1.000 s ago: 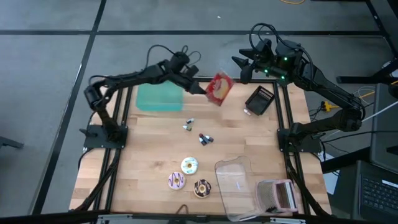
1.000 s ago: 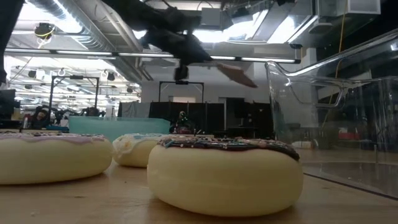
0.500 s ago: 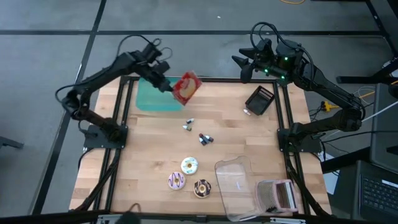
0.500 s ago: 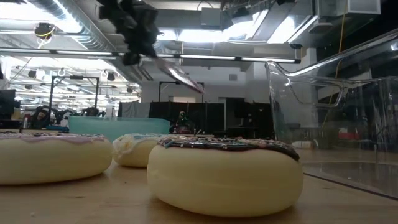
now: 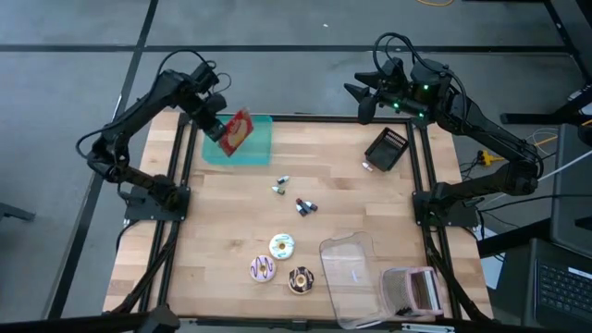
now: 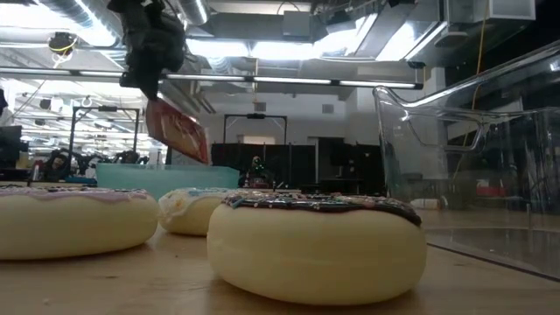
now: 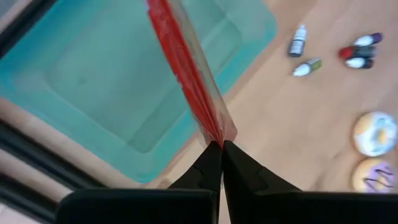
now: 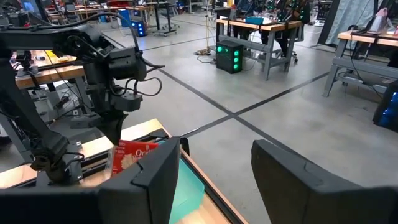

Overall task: Pick & Place Food Item
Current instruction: Put the popcorn bag into the light blue bin

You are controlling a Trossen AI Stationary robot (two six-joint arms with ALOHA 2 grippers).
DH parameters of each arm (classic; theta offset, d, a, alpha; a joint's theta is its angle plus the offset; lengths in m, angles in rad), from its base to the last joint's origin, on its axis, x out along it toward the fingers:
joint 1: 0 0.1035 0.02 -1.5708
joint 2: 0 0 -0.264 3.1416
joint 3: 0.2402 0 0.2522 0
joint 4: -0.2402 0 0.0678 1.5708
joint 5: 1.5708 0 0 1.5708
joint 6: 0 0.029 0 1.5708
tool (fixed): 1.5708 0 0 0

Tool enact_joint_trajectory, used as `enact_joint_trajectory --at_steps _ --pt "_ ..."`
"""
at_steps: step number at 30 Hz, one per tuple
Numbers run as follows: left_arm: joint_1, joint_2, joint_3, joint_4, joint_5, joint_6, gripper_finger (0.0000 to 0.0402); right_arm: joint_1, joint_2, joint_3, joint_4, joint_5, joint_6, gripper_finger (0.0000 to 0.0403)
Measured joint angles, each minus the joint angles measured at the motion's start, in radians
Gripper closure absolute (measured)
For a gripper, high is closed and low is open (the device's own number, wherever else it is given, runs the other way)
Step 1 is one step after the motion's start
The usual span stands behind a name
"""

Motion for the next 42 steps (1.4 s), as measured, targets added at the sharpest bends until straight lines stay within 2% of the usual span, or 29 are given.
enact_joint_trajectory --at_steps 14,25,29,42 --pt "0.059 0.04 0.0 -0.033 -0.025 0.197 0.04 0.0 0.0 0.0 0.0 -0.029 0.004 0.0204" --pt "0.06 0.239 0.0 -0.052 -0.168 0.365 0.04 0.0 0.0 0.0 0.0 -0.029 0.0 0.0204" --pt "0.059 0.28 0.0 -0.044 -0.187 0.426 0.04 0.0 0.0 0.0 0.0 -0.029 0.0 0.0204" --pt "0.059 0.331 0.0 0.119 -0.199 0.434 0.04 0.0 0.0 0.0 0.0 -0.028 0.0 0.0204"
